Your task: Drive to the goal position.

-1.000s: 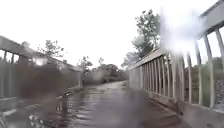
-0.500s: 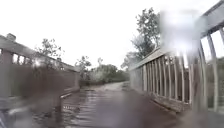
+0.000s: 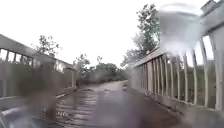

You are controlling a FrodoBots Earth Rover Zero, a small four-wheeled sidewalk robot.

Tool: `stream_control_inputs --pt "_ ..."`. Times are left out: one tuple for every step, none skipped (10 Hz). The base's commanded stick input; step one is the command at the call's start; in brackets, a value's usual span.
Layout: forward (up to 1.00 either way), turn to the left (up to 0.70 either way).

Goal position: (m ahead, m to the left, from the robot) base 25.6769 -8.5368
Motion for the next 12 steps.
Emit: stream_control_inputs --pt "0.70 0.03" --pt "0.70 0.00" --pt "0.70 0.00" --pt "0.70 0.00" --pt "0.70 0.00" --pt "0.70 0.00" --pt "0.70 0.00" --pt "0.70 0.05" --pt "0.70 0.14" --pt "0.70 0.14" --pt "0.70 0.14" --pt "0.70 0.14"
